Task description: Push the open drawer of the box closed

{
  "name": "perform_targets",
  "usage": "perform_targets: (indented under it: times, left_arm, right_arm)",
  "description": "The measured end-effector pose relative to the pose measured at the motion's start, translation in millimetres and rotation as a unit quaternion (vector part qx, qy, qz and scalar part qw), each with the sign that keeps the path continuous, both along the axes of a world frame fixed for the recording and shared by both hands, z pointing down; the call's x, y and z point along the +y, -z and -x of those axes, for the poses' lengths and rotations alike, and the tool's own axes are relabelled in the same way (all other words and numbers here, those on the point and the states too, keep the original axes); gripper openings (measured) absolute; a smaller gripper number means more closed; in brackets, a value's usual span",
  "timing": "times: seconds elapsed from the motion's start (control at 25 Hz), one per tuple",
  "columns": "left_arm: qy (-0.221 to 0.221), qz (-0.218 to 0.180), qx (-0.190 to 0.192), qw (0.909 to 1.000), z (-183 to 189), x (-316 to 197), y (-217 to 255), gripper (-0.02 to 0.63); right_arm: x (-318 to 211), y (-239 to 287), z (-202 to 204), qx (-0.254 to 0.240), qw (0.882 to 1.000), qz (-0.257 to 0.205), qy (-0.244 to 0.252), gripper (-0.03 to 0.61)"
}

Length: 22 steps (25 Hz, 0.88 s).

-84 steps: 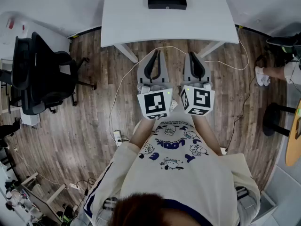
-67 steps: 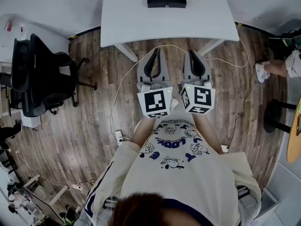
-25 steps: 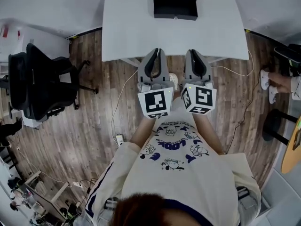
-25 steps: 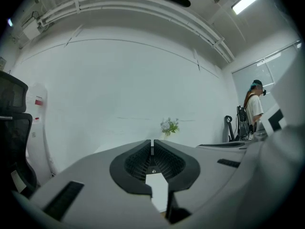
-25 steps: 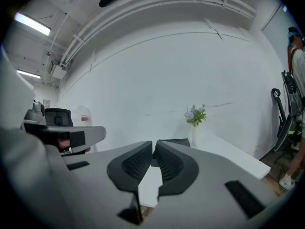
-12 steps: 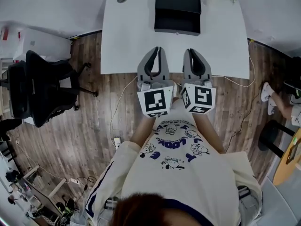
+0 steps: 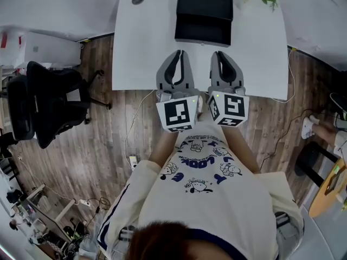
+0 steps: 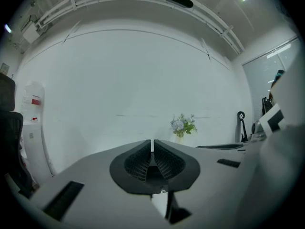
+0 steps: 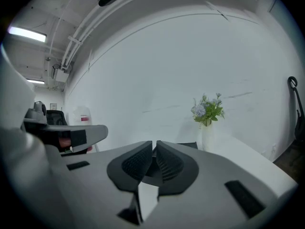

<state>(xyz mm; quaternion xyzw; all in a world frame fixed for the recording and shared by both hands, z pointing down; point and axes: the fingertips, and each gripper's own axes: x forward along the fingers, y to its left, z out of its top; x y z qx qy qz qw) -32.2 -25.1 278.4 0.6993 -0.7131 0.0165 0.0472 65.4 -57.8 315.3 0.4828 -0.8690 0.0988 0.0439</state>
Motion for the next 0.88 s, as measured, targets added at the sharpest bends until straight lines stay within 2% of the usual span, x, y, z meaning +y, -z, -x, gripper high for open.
perform_targets:
  times: [0.28,0.68,0.88]
  left_arm:
    - [-0.003,0.022,0.005,0.9997,0.7,-18.5,-16.2,0.029]
    - [-0.030,0.059,0.021,0.9976,9.6,-57.9,-44.1,0.029]
    - [-0.047,0.083,0.024,0.9952,13.8,-75.5,-63.8,0.029]
  right_arm:
    - [-15.9,-18.4,9.3,0.010,1.000,0.026,0.012,0.044]
    - [-50.0,-40.4,20.6,0.029,0.998,0.055,-0.005,0.044]
    - [-59.0,-61.3,28.0,0.034,0.996,0.083,-0.007,0.044]
